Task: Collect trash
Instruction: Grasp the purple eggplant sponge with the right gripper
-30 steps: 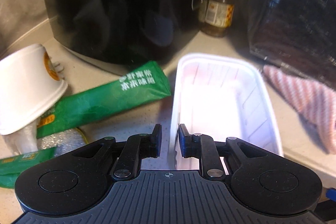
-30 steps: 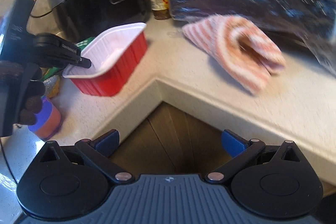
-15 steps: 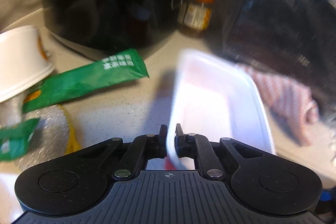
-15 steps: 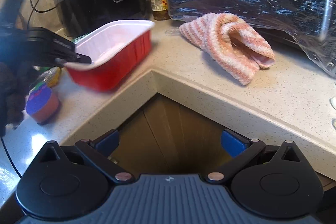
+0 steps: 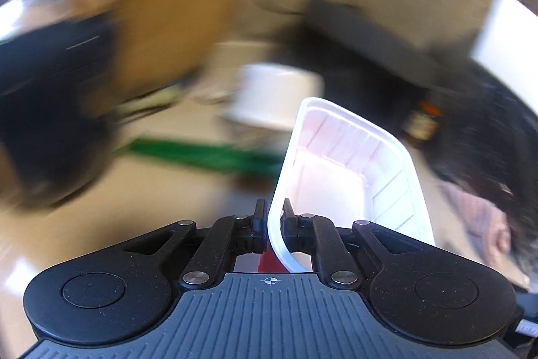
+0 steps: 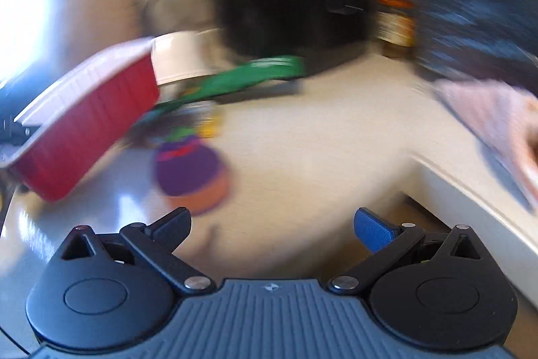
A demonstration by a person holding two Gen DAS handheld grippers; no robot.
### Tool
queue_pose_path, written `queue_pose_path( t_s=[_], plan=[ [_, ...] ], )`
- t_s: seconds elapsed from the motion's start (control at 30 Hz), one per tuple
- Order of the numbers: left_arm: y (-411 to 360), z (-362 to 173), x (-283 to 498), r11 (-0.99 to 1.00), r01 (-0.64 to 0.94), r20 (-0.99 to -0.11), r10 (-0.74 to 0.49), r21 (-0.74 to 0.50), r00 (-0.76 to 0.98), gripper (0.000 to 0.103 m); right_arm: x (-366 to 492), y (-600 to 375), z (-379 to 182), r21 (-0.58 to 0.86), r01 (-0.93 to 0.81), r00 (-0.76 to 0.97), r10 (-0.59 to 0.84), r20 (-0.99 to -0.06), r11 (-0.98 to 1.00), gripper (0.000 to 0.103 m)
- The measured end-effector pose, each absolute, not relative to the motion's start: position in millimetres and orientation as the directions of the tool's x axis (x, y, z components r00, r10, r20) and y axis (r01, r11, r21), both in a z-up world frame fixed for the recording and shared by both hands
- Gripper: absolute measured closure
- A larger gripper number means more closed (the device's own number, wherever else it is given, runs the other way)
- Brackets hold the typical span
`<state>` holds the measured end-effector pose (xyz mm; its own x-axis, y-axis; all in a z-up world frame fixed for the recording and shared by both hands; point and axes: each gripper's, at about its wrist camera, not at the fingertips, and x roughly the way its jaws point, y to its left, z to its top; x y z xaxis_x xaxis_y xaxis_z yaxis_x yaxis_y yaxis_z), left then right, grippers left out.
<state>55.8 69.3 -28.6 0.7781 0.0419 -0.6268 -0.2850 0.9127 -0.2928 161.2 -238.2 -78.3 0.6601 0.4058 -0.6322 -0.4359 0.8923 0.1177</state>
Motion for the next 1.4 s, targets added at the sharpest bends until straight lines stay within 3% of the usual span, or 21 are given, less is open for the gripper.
queue_pose_path(
  t_s=[0.17, 0.43, 0.63, 1.1, 1.2, 1.27, 1.4],
  plan=[
    [91, -53, 13, 0.893, -0.36, -0.693, 0.079, -0.271, 0.716, 0.09, 170, -168, -81, 0.007, -0.562, 0.639, 0.44, -0.632, 0.827, 0.0],
    [88, -73, -9, 0.888, -0.372, -0.738, 0.059, -0.268, 0.672, 0.088, 199, -129, -98, 0.016, -0.536, 0.615, 0.403, -0.678, 0.844, 0.0],
    [90, -77, -8, 0.896, -0.335, -0.727, 0.019, -0.293, 0.687, 0.087, 196, -132, -109, -0.04, -0.469, 0.628, 0.301, -0.718, 0.882, 0.0],
    [99, -77, -14, 0.895, -0.323, -0.689, 0.024, -0.308, 0.724, 0.087, 206, -136, -108, -0.012, -0.475, 0.581, 0.303, -0.756, 0.88, 0.0],
    [100, -77, -16, 0.894, -0.326, -0.69, 0.026, -0.308, 0.723, 0.087, 209, -132, -106, -0.004, -0.549, 0.534, 0.347, -0.771, 0.836, 0.0],
    [101, -77, -18, 0.893, -0.332, -0.691, 0.033, -0.304, 0.722, 0.087, 210, -130, -104, 0.003, -0.563, 0.535, 0.367, -0.761, 0.827, 0.005],
    [101, -76, -19, 0.893, -0.336, -0.693, 0.039, -0.299, 0.72, 0.087, 218, -127, -96, 0.015, -0.519, 0.597, 0.375, -0.709, 0.855, 0.007]
  ],
)
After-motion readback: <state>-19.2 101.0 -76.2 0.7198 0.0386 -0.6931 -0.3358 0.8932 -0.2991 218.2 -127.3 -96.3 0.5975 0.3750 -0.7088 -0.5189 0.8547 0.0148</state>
